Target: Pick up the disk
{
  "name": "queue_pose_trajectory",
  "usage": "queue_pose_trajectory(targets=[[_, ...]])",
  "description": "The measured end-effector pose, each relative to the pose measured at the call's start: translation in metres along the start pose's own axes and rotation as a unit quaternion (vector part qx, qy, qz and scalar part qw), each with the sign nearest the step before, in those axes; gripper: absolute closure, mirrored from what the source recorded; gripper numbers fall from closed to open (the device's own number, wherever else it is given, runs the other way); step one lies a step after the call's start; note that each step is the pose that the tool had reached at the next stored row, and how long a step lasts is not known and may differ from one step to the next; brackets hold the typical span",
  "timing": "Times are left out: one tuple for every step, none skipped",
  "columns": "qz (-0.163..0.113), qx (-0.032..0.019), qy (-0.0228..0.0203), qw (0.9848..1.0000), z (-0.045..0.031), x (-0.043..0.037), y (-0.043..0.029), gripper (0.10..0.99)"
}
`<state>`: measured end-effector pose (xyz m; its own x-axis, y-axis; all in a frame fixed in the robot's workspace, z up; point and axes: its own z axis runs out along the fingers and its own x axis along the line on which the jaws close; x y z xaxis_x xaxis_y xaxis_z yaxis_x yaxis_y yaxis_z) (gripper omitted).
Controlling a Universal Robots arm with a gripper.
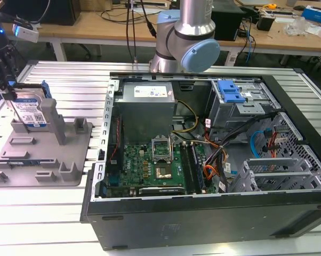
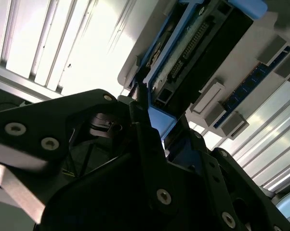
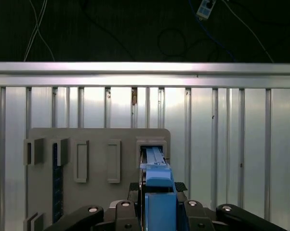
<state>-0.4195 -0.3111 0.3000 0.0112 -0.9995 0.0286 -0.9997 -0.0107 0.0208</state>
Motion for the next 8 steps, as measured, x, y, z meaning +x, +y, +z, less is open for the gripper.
queue_pose_trajectory(targets=[[0.0,0.0,0.0,1.0,0.0,0.0,0.0,0.722],[0.0,0.0,0.0,1.0,0.0,0.0,0.0,0.722],[0.0,0.0,0.0,1.0,0.0001,0.0,0.0,0.722],[0.0,0.0,0.0,1.0,0.0001,0.0001,0.0,0.722],[0.0,0.0,0.0,1.0,0.0001,0.0001,0.0,0.722],[0.0,0.0,0.0,1.0,0.0001,0.0001,0.0,0.722],[0.0,0.0,0.0,1.0,0.0001,0.0001,0.0,0.722],[0.0,0.0,0.0,1.0,0.0001,0.0001,0.0,0.722]])
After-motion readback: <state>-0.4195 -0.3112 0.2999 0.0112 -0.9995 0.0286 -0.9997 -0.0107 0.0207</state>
